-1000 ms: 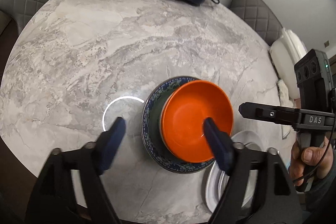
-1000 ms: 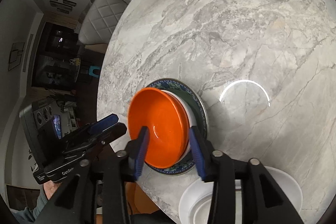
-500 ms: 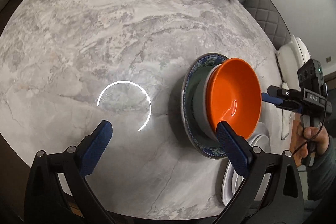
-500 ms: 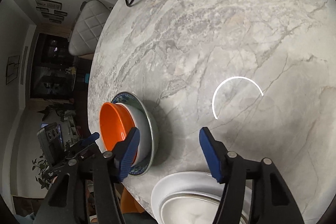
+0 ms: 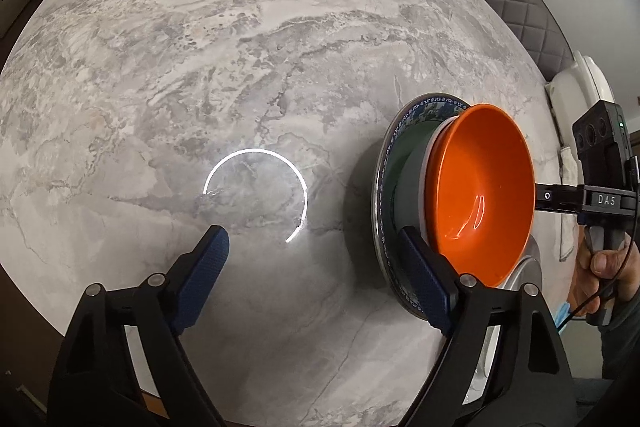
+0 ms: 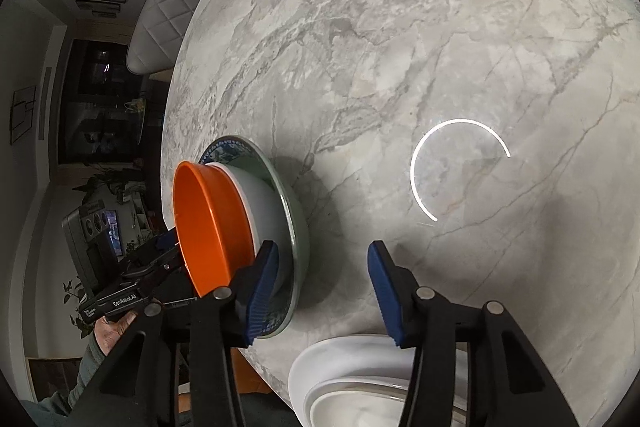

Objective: Organize plates and bowls
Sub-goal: 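Grasp the patterned bowl's rim holding the nested bowls with both grippers, then lift the nested bowls, lower them onto the plate stack, open both grippers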

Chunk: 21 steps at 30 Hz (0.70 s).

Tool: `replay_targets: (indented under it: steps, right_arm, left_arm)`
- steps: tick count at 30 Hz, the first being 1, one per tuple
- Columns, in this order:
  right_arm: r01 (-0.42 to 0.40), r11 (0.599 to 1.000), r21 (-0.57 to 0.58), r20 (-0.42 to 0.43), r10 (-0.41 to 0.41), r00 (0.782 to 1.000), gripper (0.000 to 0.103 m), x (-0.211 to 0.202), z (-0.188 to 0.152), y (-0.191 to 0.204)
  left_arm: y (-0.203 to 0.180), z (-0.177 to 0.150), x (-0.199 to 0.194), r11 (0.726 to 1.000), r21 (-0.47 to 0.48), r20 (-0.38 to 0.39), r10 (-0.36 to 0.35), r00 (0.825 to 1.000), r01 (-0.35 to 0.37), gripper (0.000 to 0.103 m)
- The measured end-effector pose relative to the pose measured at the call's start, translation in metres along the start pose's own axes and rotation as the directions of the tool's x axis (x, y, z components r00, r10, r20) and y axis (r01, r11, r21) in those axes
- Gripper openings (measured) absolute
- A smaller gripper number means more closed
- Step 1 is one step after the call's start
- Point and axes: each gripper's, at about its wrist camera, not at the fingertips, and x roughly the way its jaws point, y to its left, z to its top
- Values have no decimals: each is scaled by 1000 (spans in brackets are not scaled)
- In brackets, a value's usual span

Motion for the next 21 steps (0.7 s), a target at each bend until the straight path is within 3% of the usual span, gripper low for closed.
replay_targets:
  steps: [1,3,9,12,14,21]
  right_arm:
    - [-1,1000,2,-6,1,1000,47,2,1,-1]
    - [3,1000,7,-16,-3,1000,46,6,1,-3]
    - [-33,999,-3,-6,33,999,35,11,3,-5]
    - [-72,997,-14,4,72,997,18,7,2,-3]
    - [-74,997,-35,11,74,997,11,6,1,4]
    - [-34,999,-33,27,35,999,11,4,-2,11]
  left_arm:
    - [-1,1,3,1000,4,-10,5,1000,-5,79]
    - [-3,3,9,1000,7,-18,-25,1000,25,63]
    - [-11,11,8,995,35,7,-89,996,89,29]
    - [-20,14,8,992,63,0,-111,994,111,13]
    - [-26,15,7,991,84,-5,-107,994,107,8]
    - [-34,15,7,991,104,-11,-83,996,84,8]
